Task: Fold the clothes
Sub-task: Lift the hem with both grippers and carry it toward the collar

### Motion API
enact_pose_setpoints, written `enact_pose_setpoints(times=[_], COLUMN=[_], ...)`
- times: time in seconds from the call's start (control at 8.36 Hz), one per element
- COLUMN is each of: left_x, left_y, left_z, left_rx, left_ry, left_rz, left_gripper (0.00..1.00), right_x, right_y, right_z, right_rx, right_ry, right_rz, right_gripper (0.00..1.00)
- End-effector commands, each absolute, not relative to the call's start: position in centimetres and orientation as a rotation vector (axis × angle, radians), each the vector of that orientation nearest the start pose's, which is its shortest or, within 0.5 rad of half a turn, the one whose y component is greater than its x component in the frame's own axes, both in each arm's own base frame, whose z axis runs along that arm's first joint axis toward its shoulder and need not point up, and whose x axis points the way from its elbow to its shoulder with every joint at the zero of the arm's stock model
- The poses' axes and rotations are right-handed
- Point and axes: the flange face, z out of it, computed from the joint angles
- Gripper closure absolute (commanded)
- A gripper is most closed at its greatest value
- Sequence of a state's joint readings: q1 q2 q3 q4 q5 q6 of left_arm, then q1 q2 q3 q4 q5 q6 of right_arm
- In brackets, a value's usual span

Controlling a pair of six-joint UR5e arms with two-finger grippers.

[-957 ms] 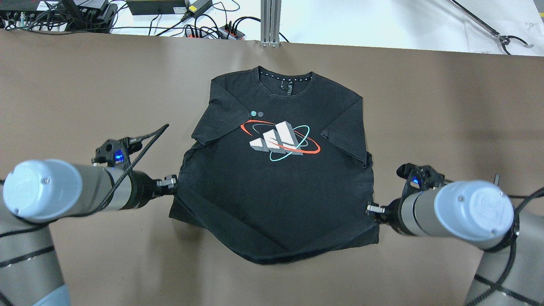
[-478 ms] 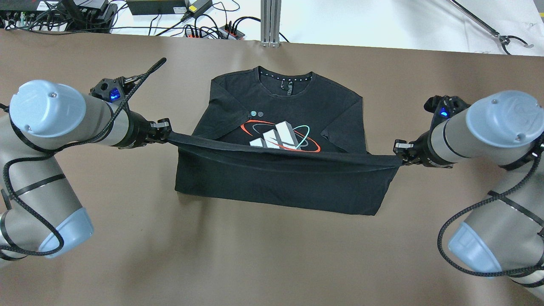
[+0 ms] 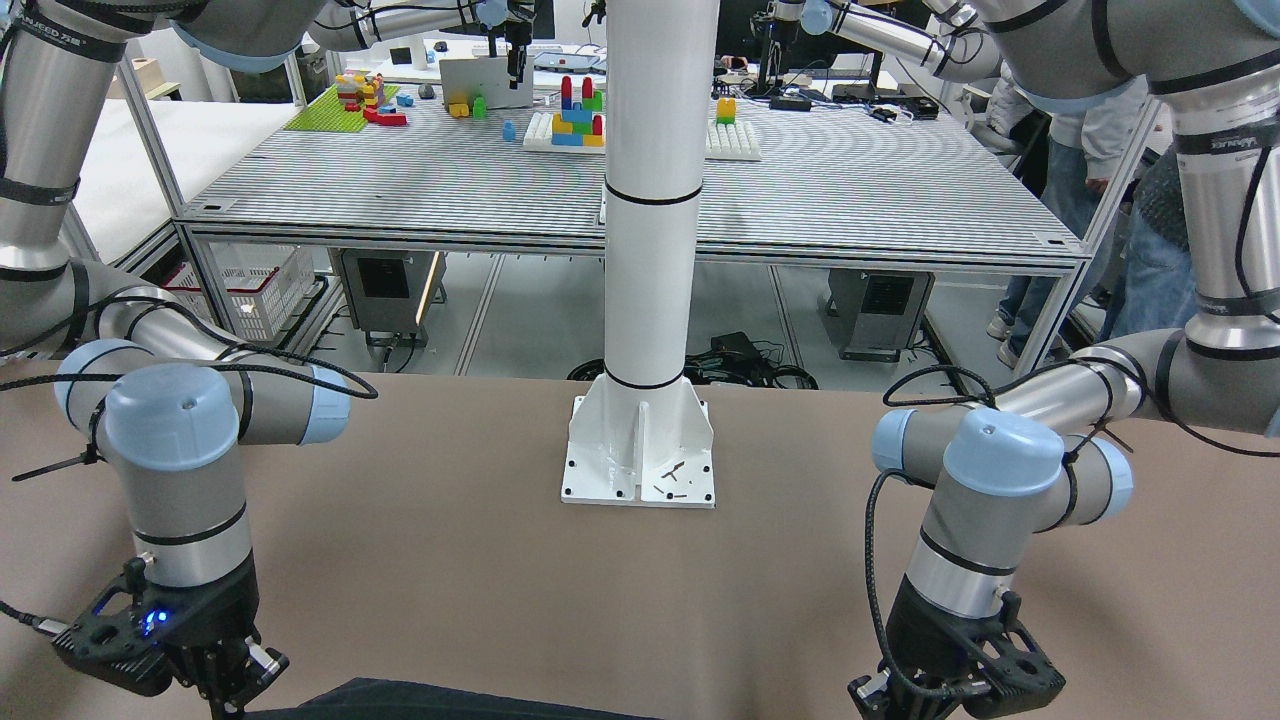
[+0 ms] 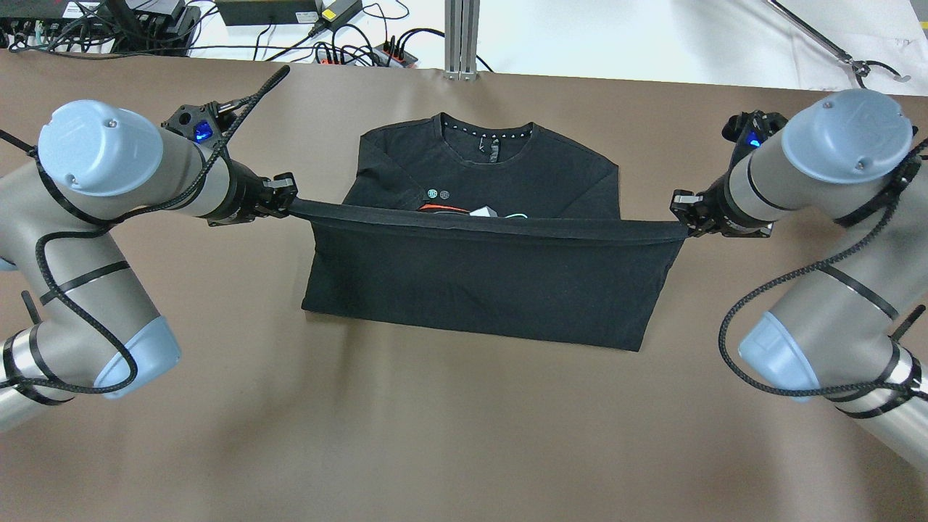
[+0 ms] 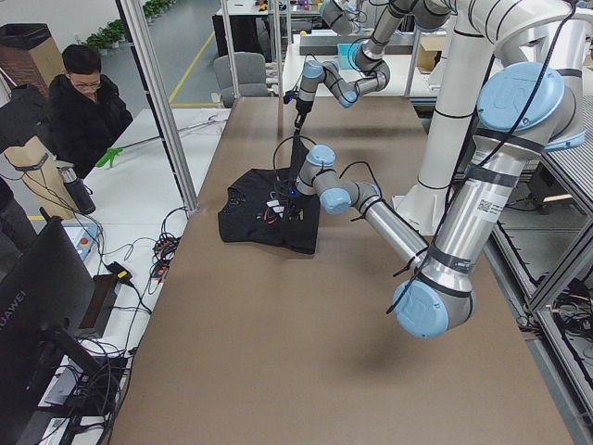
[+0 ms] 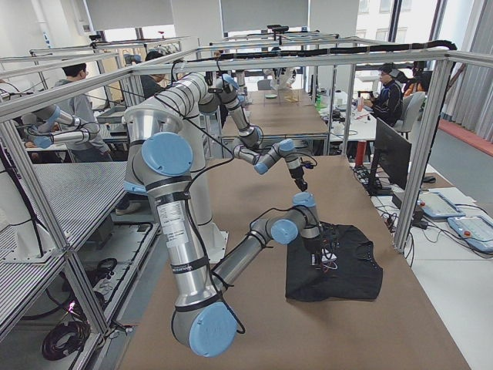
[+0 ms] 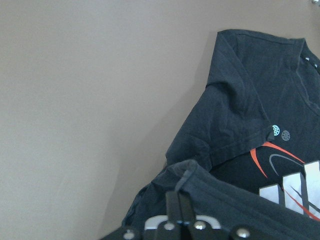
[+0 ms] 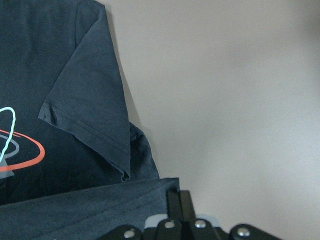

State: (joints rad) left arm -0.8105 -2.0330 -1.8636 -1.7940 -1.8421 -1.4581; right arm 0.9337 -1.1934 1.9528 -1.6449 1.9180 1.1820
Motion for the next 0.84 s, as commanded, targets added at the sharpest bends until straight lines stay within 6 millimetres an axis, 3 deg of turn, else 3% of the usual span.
enact_pose_setpoints(times=[0.0,0.12,0.36,0.6,0.72], left_x=[36.5,36.5,36.8,39.4,40.7], left_y=[-56.7,-59.4,-64.1,-68.9,-70.6], left_z=[24.2,24.0,24.5,23.0,24.2], left_rx=[0.212,0.226,0.254,0.262,0.272], left_ry=[0.953,0.949,0.918,0.919,0.931], left_rz=[-0.540,-0.558,-0.549,-0.558,-0.553], left_gripper=[1.00,1.00,1.00,1.00,1.00], right_x=[-26.8,-27.9,-29.9,-31.2,-31.6], right_y=[-58.1,-60.0,-62.7,-64.9,-65.4], right_z=[30.4,29.7,32.1,34.7,35.8], right_rx=[0.177,0.171,0.188,0.197,0.204], right_ry=[-0.688,-0.681,-0.699,-0.698,-0.704], right_rz=[0.357,0.361,0.358,0.357,0.356], right_gripper=[1.00,1.00,1.00,1.00,1.00])
